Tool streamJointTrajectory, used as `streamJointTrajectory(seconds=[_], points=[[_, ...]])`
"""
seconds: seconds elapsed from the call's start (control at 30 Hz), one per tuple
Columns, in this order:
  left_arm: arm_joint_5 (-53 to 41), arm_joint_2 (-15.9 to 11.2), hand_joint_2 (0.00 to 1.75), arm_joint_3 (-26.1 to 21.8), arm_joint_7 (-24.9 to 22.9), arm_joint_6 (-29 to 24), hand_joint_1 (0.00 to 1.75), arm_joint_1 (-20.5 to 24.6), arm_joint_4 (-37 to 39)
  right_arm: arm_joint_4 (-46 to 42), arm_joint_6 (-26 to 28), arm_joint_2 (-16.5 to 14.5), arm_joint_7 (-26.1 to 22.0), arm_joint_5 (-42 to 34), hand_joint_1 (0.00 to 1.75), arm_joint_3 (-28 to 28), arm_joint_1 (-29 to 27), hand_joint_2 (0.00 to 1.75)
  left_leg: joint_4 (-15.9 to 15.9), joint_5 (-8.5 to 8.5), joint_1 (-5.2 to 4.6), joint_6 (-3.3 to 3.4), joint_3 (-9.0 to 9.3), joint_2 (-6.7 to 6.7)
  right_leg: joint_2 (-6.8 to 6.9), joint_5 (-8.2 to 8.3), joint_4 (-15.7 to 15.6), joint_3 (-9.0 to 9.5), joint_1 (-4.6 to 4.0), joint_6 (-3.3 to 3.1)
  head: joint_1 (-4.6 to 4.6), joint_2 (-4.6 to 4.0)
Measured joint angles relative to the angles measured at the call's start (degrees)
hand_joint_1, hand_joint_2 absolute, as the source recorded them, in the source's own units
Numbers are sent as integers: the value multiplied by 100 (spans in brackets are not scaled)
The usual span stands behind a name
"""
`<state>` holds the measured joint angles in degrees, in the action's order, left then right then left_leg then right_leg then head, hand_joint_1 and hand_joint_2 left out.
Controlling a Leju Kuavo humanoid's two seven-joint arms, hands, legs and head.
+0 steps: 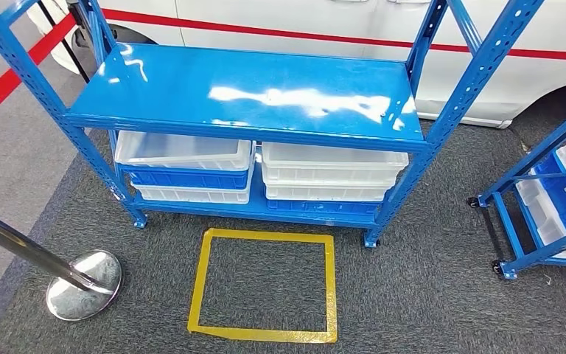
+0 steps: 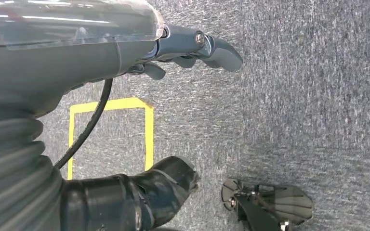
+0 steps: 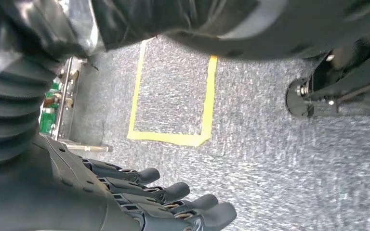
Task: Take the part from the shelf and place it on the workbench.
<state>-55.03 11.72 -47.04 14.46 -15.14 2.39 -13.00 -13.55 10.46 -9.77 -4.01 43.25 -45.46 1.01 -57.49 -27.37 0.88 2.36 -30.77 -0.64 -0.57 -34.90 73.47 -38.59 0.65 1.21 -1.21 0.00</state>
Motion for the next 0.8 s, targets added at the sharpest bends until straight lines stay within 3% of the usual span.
streamJointTrajectory(seconds=[0.03,0.07,0.17,0.2,0.27,0.3,0.33,0.4,0.5,0.53,0.57,0.63,0.67,0.7,0.8], points=[[124,-26,175,101,-32,32,0,-1,-45,1,-22,21,14,-97,0,95,-50,175,-3,-6,-1,-1,4,0,3,24,106,-60,9,11,0,0],[245,-51,175,201,-64,65,0,0,-96,2,-47,40,29,-192,0,190,-101,175,-6,-14,-1,-6,13,1,9,149,2,-19,16,14,0,0],[596,-114,175,489,-153,160,0,7,-257,4,-111,105,59,-470,0,457,-247,175,-24,-62,-12,-62,59,2,50,671,-1066,482,5,-41,1,0],[717,-139,175,588,-184,193,0,6,-304,4,-135,123,63,-567,0,551,-287,131,-31,-79,-22,-96,66,-3,58,743,-1312,596,-11,-69,2,0],[961,-183,87,793,-248,259,0,2,-379,4,-184,160,73,-757,0,744,-353,44,-29,-96,-35,-165,69,-14,54,744,-1437,648,-47,-123,4,0],[1083,-208,44,892,-279,291,0,-4,-411,4,-205,175,79,-850,0,841,-379,44,-21,-102,-33,-197,73,-17,49,752,-1452,651,-38,-155,4,0],[1209,-234,0,994,-312,325,0,-19,-435,1,-227,192,86,-947,0,940,-401,87,-51,-135,-26,-229,70,-10,49,763,-1478,663,-27,-190,4,0],[1462,-291,0,1191,-377,392,0,-80,-461,-27,-273,225,102,-1143,0,1139,-419,175,-388,-375,-18,-280,-65,7,59,789,-1528,680,2,-267,8,0],[1819,-354,0,1470,-476,493,0,-250,-463,-138,-340,278,131,-1421,0,1429,-406,175,-1458,-890,0,-337,-564,15,64,781,-1523,673,-5,-323,10,0],[1935,-376,0,1560,-509,525,0,-324,-461,-197,-364,297,143,-1512,0,1525,-391,131,-1633,-905,15,-367,-651,16,60,774,-1512,674,-5,-335,10,0],[2049,-400,0,1652,-540,554,0,-402,-455,-264,-386,315,154,-1602,0,1618,-369,87,-1591,-807,38,-402,-636,16,54,763,-1496,675,-1,-342,10,0],[2276,-449,0,1838,-600,615,0,-553,-437,-411,-427,352,165,-1778,0,1803,-321,0,-910,-405,113,-493,-323,15,34,720,-1428,674,13,-320,10,0],[2384,-464,0,1931,-628,645,0,-615,-421,-482,-449,379,167,-1862,0,1891,-300,0,-545,-264,132,-527,-158,31,26,680,-1371,660,7,-286,10,0],[2494,-475,0,2026,-656,678,0,-670,-409,-544,-473,407,171,-1949,0,1982,-285,0,-288,-181,148,-502,-42,51,21,645,-1321,646,-9,-252,6,0],[2795,-512,0,2284,-728,759,0,-778,-392,-662,-521,477,181,-2180,0,2225,-267,0,-168,-168,135,-384,9,90,17,607,-1276,631,-42,-198,-4,0]])
